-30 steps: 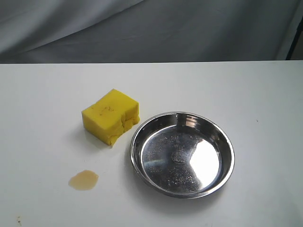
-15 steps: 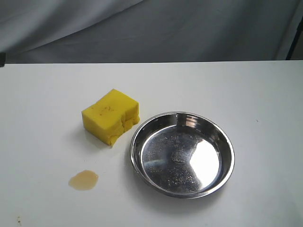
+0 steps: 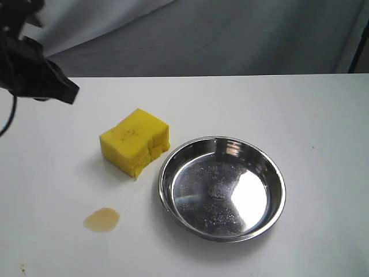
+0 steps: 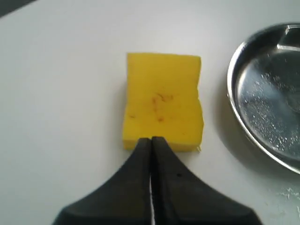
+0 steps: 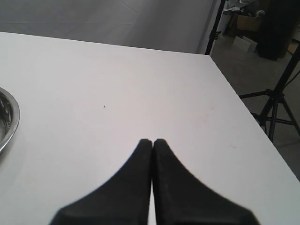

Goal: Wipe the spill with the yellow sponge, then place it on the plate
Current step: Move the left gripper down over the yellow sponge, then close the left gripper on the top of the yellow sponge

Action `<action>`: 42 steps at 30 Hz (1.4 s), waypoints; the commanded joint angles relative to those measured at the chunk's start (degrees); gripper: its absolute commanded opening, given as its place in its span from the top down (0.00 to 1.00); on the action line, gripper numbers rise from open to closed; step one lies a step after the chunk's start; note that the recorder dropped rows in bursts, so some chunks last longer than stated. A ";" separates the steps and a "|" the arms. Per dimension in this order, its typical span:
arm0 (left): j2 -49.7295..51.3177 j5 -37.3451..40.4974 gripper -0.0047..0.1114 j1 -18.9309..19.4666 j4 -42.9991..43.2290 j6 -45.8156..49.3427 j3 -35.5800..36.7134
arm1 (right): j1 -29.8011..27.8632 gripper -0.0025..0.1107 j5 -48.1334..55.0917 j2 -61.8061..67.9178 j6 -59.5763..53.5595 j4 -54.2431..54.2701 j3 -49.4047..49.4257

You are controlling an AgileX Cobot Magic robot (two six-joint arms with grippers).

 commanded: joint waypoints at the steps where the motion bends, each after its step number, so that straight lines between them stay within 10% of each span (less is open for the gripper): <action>1: 6.01 -0.76 0.92 -1.11 -2.15 5.91 -0.37 | 0.10 0.98 -0.48 -0.37 -0.30 -0.08 0.22; 7: 7.14 -3.75 0.71 -1.11 -2.15 5.66 -0.37 | 0.10 0.98 -0.48 -0.37 -0.30 -0.08 0.22; 14: 10.20 -8.36 0.06 -1.11 -7.26 7.78 -0.37 | 0.10 0.98 -0.48 -0.37 -0.30 -0.08 0.22; 28: 20.23 -13.90 0.06 -9.48 -11.23 18.50 -2.87 | 0.10 0.98 -0.48 -0.37 -0.30 -0.08 0.22; 42: 29.32 -19.88 0.06 -10.08 -11.58 18.00 -6.17 | 0.10 0.98 -0.48 -0.37 -0.30 -0.08 0.22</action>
